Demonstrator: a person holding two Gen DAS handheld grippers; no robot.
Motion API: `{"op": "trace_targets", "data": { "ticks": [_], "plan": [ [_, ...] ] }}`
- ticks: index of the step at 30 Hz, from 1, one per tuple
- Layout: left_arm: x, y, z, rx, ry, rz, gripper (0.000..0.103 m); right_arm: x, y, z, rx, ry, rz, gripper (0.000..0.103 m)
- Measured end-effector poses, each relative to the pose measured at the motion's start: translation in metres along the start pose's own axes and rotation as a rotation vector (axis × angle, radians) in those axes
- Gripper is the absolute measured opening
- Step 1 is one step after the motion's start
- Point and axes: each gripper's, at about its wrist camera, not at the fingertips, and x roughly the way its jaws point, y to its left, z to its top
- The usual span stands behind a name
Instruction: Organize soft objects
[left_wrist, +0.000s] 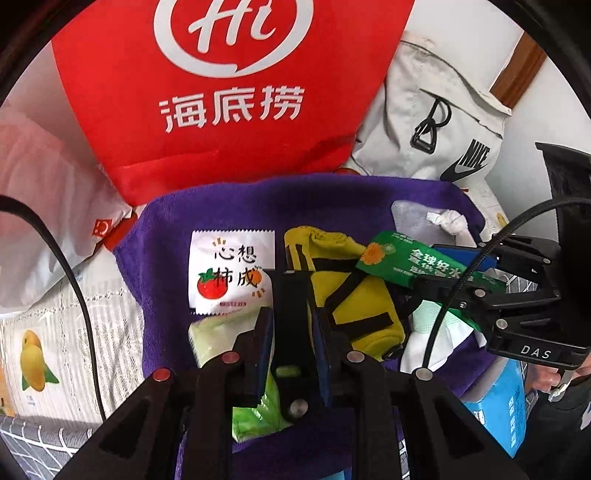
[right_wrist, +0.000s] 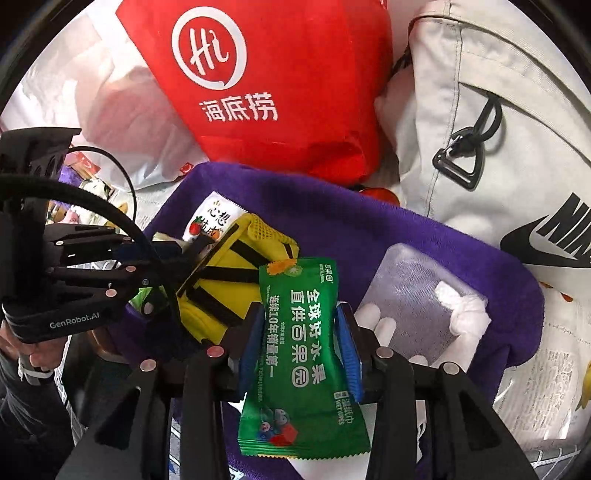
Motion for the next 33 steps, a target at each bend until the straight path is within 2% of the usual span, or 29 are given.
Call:
{"op": "trace_targets", "data": {
  "ticks": [2,5,8,10,13,14,16,19,22,25,27,30,33],
  "plan": [
    [0.001,0.0,0.001,-0.003,0.021,0.014,0.046,0.0,-0.001,0.0,0.011,0.012,0.02,0.049],
    [-0.005,0.0,0.0,-0.013,0.015,0.037,0.063,-0.002,-0.002,0.001,0.039,0.029,0.04,0.062],
    [-0.021,0.002,-0.007,-0.036,-0.006,0.038,0.066,-0.019,0.003,-0.003,0.048,0.011,0.037,0.073],
    [-0.035,0.002,-0.013,-0.046,-0.02,0.046,0.072,-0.035,0.01,-0.006,0.043,-0.016,0.027,0.082],
    [-0.059,-0.002,-0.025,-0.043,-0.054,0.107,0.076,-0.061,0.022,-0.009,0.045,-0.053,-0.002,0.084],
    [-0.068,-0.005,-0.03,-0.039,-0.065,0.127,0.082,-0.068,0.025,-0.011,0.048,-0.062,-0.006,0.086],
    [-0.086,-0.009,-0.042,-0.045,-0.088,0.16,0.087,-0.088,0.034,-0.019,0.055,-0.088,-0.033,0.099],
    [-0.118,-0.015,-0.064,-0.04,-0.14,0.2,0.102,-0.124,0.047,-0.041,0.041,-0.164,-0.118,0.101],
    [-0.15,-0.021,-0.093,-0.05,-0.205,0.256,0.103,-0.154,0.057,-0.072,0.053,-0.227,-0.15,0.103],
    [-0.17,-0.031,-0.116,-0.058,-0.232,0.268,0.103,-0.181,0.062,-0.106,0.103,-0.288,-0.221,0.103],
    [-0.182,-0.04,-0.131,-0.069,-0.249,0.255,0.103,-0.197,0.067,-0.127,0.134,-0.299,-0.257,0.103],
    [-0.198,-0.059,-0.155,-0.072,-0.274,0.241,0.103,-0.214,0.074,-0.151,0.17,-0.301,-0.248,0.103],
    [-0.214,-0.081,-0.179,-0.069,-0.313,0.26,0.103,-0.224,0.081,-0.175,0.2,-0.289,-0.255,0.103]
  ]
}}
